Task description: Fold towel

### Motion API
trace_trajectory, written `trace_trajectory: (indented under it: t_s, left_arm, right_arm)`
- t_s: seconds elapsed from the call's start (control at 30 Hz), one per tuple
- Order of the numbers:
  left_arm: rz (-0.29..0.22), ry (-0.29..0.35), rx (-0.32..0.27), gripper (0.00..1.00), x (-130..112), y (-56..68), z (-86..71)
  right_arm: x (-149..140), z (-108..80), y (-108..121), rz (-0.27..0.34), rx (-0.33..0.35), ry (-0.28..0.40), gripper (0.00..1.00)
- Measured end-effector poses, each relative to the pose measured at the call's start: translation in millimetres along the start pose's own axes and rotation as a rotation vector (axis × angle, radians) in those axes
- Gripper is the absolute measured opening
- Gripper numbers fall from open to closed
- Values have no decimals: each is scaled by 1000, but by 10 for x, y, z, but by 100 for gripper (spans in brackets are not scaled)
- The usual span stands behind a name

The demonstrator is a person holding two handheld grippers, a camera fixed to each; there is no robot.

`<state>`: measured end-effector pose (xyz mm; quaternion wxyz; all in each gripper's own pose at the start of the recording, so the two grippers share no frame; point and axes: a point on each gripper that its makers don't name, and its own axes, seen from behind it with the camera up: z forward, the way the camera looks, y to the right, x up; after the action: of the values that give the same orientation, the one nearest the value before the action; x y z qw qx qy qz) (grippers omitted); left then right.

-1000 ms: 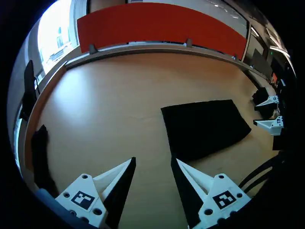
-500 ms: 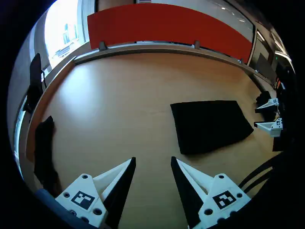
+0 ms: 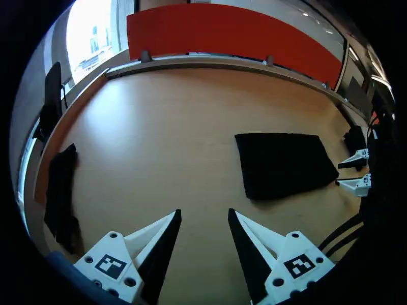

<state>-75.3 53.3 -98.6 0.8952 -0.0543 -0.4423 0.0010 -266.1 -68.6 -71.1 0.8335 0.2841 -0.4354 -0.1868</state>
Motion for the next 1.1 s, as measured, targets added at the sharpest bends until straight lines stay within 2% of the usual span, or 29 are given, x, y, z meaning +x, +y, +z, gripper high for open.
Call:
trace_trajectory:
  t_s: [0.17,0.3,0.47,0.77,1.1]
  left_arm:
    - [-6,-2,7,67,-12,-46,-10]
    - [-12,-4,7,67,-22,-60,-13]
    - [-11,-8,7,67,-38,-68,-15]
    - [-13,-15,7,67,-79,-61,-8]
    - [-12,-17,10,67,-98,-72,-15]
  right_arm:
    - [-30,-10,-35,-6,16,-5,66]
    - [-43,-13,-58,-15,35,-13,46]
    - [-43,-4,-56,-21,47,-21,40]
    - [-28,-1,-37,-34,50,-20,7]
    - [30,-40,-17,-43,40,-8,6]
